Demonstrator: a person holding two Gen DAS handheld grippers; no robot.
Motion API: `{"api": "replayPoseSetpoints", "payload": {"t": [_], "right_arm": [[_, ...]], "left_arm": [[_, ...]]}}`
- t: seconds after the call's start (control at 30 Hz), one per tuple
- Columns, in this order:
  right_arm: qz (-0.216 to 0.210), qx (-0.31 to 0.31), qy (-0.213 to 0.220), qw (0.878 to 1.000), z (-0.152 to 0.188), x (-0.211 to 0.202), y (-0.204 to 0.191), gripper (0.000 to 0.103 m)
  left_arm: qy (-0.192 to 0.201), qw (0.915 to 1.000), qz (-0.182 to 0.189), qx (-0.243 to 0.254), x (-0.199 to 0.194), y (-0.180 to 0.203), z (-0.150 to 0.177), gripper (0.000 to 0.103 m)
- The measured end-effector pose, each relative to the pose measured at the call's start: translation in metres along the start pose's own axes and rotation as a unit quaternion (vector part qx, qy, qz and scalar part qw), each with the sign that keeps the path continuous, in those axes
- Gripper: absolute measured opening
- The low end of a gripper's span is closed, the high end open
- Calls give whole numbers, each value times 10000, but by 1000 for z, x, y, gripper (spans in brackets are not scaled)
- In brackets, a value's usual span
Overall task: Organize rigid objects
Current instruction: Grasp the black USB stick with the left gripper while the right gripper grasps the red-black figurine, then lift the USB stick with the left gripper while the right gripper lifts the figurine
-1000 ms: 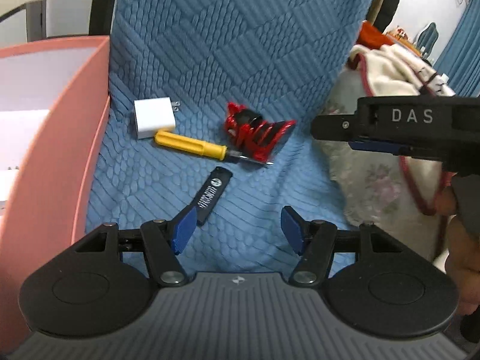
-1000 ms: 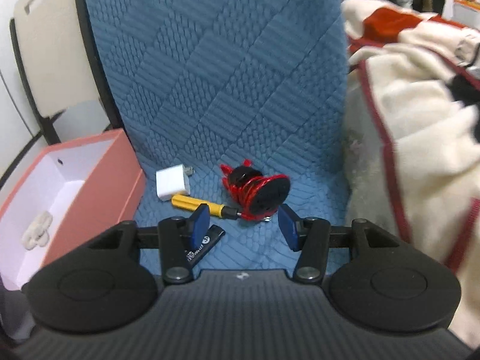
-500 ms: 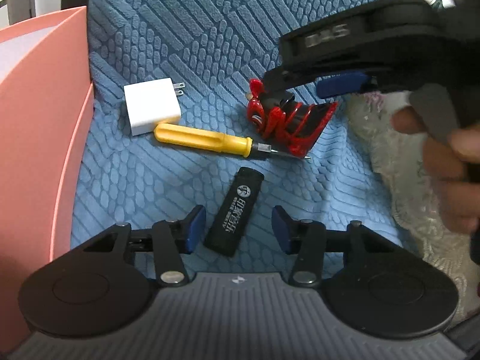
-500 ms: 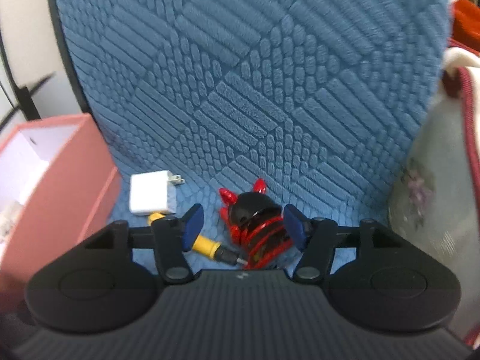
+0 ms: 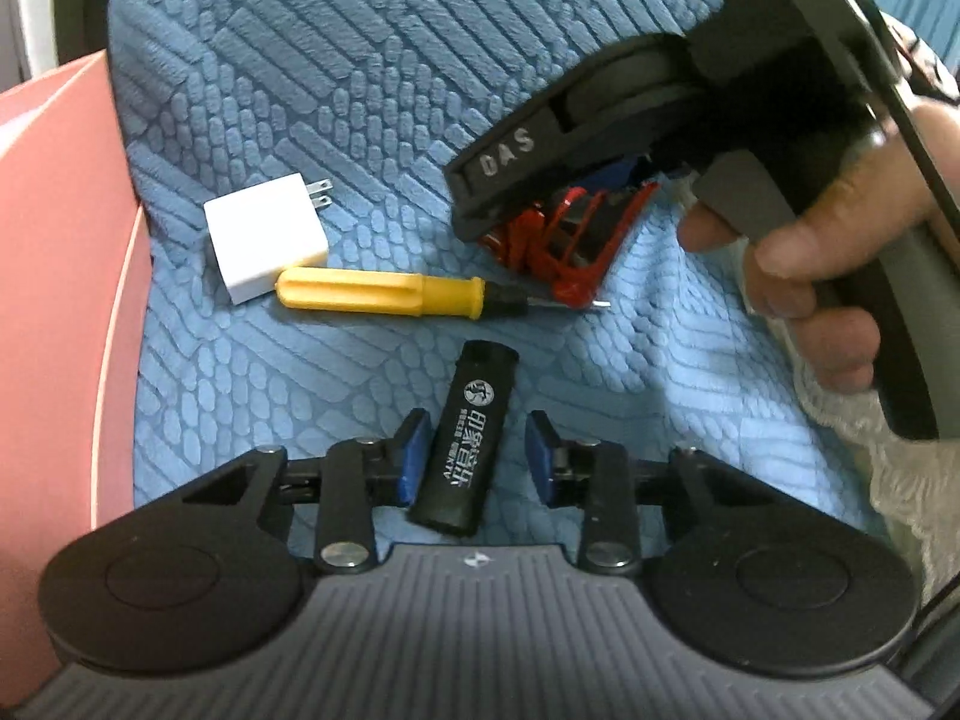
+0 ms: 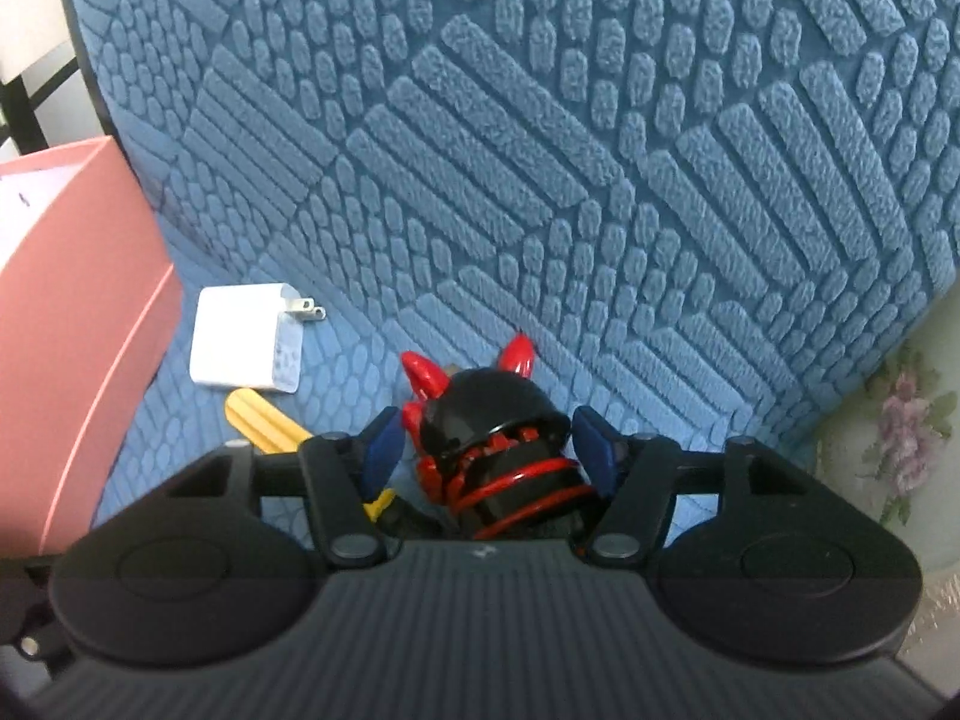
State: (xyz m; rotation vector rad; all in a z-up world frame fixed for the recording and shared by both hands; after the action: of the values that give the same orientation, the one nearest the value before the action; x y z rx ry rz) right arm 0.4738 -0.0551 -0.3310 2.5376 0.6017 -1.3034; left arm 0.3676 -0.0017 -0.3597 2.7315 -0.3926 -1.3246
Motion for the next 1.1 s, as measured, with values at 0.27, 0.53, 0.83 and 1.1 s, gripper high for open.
{"api": "replayPoseSetpoints", "payload": {"t": [0.27, 0.53, 0.83, 1.1], "right_arm": [[125, -102, 113, 9998, 3, -8, 0, 64], [152, 301, 320, 9989, 10, -47, 9, 64], [282, 897, 487, 9944, 26, -86, 23, 57], [420, 1306, 614, 9886, 58, -112, 12, 56]], "left_arm": [[-20, 10000, -33, -9, -2, -1, 2, 27], [-19, 9987, 14, -500, -11, -13, 5, 27], [132, 9945, 137, -1026, -36, -24, 3, 27], [303, 9921, 275, -1187, -67, -12, 13, 27]]}}
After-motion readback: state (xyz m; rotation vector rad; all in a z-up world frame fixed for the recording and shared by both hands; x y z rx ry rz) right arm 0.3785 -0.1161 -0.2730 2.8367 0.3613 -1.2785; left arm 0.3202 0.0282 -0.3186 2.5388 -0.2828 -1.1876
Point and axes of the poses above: each gripper's, at about its wrist camera, not at the fingertips, and x roughly the way its jaws point, y to its right, z to its underside, the point moved 8 cm from there along x, roughly the way its jaws point, and after that the axes turned 4 degrees about z, right-handed, at the moved point
